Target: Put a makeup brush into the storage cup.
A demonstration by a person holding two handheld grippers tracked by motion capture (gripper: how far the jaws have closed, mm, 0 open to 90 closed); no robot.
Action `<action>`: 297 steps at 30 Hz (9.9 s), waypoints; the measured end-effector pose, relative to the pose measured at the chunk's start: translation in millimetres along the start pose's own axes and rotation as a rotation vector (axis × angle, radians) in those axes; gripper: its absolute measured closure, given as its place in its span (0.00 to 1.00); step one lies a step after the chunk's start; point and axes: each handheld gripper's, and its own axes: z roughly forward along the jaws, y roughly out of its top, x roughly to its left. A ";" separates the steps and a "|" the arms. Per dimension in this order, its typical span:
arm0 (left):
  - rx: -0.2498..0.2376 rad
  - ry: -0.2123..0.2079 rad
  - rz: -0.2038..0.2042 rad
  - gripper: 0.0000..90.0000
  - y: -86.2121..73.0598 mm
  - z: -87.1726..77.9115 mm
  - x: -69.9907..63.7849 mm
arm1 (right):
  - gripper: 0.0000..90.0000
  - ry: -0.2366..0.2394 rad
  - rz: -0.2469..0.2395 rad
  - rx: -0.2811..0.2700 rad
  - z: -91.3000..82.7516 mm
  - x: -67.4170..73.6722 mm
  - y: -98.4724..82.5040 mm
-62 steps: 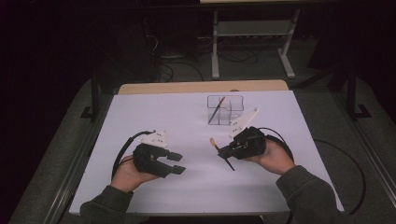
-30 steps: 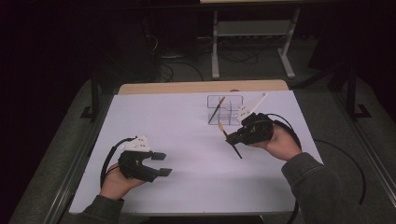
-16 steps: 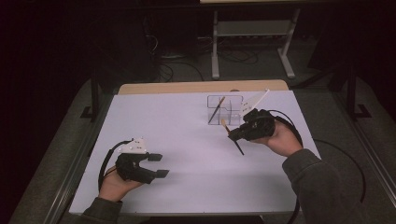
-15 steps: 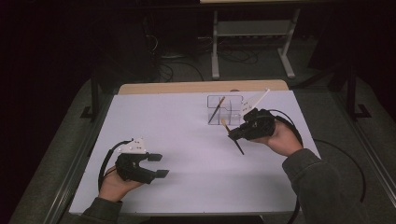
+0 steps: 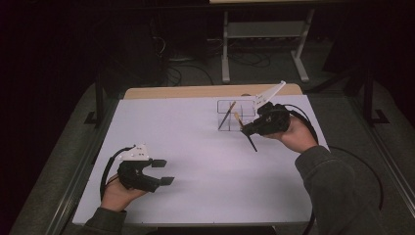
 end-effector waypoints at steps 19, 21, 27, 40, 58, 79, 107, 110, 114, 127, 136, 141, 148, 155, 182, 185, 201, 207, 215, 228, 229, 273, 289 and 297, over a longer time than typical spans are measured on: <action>-0.010 0.016 -0.006 0.33 -3.6 -4.9 1.2 | 0.92 -0.030 0.002 0.004 -1.7 -24.0 24.3; -0.007 0.015 -0.004 0.32 -4.1 -5.3 1.1 | 0.92 -0.028 0.009 -0.001 -1.6 -25.4 25.1; -0.015 0.019 -0.011 0.31 -4.5 -7.0 1.2 | 0.92 -0.039 0.003 -0.002 -2.7 -30.8 26.1; -0.021 0.026 -0.019 0.30 -7.7 -8.8 4.7 | 0.92 -0.054 0.000 0.001 -8.9 -41.6 37.4; -0.040 0.025 -0.034 0.28 -9.0 -13.3 7.6 | 0.92 -0.089 0.041 -0.004 -6.7 -62.5 44.3; -0.050 0.025 -0.030 0.28 -9.8 -14.6 9.5 | 0.92 -0.149 0.116 -0.010 -2.3 -90.9 53.8; -0.029 0.025 -0.026 0.28 -12.0 -11.9 9.8 | 0.92 -0.191 0.169 0.003 13.3 -109.2 49.8; -0.026 0.026 -0.023 0.28 -11.8 -11.7 9.6 | 0.92 -0.191 0.175 0.003 14.7 -109.0 48.4; -0.029 0.028 -0.030 0.28 -12.1 -12.0 9.4 | 0.92 -0.194 0.176 0.006 16.9 -109.8 43.9; -0.032 0.027 -0.028 0.27 -12.3 -11.4 9.0 | 0.92 -0.190 0.192 0.002 18.7 -108.9 34.4; -0.039 0.030 -0.031 0.27 -11.9 -13.3 8.4 | 0.91 -0.193 0.193 0.008 21.7 -106.6 31.8; -0.031 0.032 -0.025 0.27 -11.9 -13.9 8.9 | 0.91 -0.191 0.205 0.010 24.4 -106.4 26.9; -0.033 0.031 -0.030 0.27 -12.0 -13.8 9.2 | 0.91 -0.188 0.213 0.015 26.7 -106.5 23.0; -0.035 0.032 -0.031 0.27 -12.2 -14.0 9.5 | 0.91 -0.186 0.217 0.016 30.0 -106.3 21.4; -0.056 0.041 -0.049 0.25 -12.8 -16.0 9.8 | 0.82 -0.184 0.242 0.041 35.5 -107.2 5.6; -0.054 0.043 -0.047 0.25 -13.1 -16.2 10.3 | 0.78 -0.183 0.268 0.034 35.7 -105.8 1.9; -0.055 0.046 -0.054 0.24 -13.3 -16.3 10.1 | 0.72 -0.169 0.286 0.001 29.6 -98.5 -4.7; -0.056 0.048 -0.054 0.24 -13.4 -16.3 9.9 | 0.67 -0.172 0.297 -0.014 28.5 -96.6 -12.0; -0.049 0.046 -0.055 0.24 -13.7 -14.3 9.9 | 0.62 -0.178 0.301 -0.033 23.7 -94.5 -15.2; -0.049 0.046 -0.058 0.24 -14.1 -13.6 10.0 | 0.53 -0.192 0.317 -0.065 17.5 -88.4 -23.8; -0.047 0.046 -0.053 0.24 -14.4 -14.0 10.8 | 0.53 -0.192 0.321 -0.062 16.7 -87.9 -24.0; -0.069 0.075 -0.063 0.22 -15.6 -18.6 12.2 | 0.33 -0.193 0.335 -0.166 0.7 -64.6 -46.3; -0.068 0.087 -0.065 0.21 -15.4 -20.0 12.4 | 0.29 -0.189 0.348 -0.183 1.3 -51.8 -55.4; -0.068 0.091 -0.068 0.21 -15.8 -20.1 12.6 | 0.29 -0.182 0.345 -0.184 2.8 -45.8 -64.2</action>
